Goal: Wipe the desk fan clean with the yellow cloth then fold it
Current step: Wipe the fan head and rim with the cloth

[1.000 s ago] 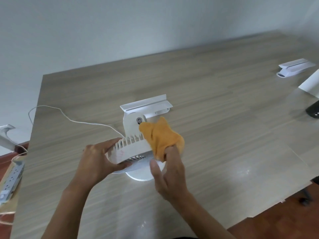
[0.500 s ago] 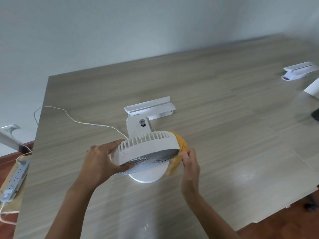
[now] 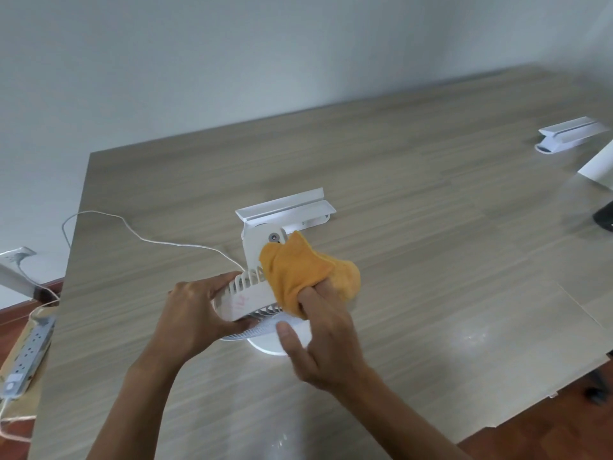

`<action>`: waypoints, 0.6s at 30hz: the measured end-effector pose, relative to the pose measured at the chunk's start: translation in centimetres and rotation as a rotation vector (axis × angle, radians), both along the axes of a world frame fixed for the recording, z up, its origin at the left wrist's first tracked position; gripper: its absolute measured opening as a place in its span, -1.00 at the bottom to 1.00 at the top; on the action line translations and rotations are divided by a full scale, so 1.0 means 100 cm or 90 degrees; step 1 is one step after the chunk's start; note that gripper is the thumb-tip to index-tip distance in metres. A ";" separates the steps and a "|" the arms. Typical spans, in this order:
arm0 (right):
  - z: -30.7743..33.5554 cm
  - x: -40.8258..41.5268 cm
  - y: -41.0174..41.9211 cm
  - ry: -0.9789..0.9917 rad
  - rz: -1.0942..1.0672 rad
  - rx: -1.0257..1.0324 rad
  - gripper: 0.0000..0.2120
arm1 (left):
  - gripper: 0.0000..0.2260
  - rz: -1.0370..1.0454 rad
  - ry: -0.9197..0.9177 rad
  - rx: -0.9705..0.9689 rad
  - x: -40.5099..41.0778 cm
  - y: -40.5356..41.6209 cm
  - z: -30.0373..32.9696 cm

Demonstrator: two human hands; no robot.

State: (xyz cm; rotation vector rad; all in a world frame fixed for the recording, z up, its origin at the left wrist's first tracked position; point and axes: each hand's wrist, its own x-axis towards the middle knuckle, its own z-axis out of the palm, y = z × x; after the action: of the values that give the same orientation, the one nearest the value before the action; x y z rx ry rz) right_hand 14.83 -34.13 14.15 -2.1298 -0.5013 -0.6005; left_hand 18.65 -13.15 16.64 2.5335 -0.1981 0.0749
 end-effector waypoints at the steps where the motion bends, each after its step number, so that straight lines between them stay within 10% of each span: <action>1: -0.003 0.000 -0.008 0.033 -0.015 0.034 -0.73 | -0.38 -0.002 0.000 0.003 0.000 0.000 0.000; 11: -0.076 0.011 -0.034 0.501 -0.129 0.705 -0.72 | -0.33 0.004 0.022 -0.003 0.003 0.000 0.001; 18: -0.065 0.023 -0.038 0.524 -0.184 0.787 -0.74 | -0.34 0.020 0.037 -0.010 0.006 0.002 -0.005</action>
State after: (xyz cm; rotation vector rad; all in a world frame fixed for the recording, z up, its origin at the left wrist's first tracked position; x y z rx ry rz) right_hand 17.08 -37.96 7.61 -1.0570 0.5482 -0.0517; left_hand 19.22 -12.93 16.16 2.5199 -0.1340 0.0153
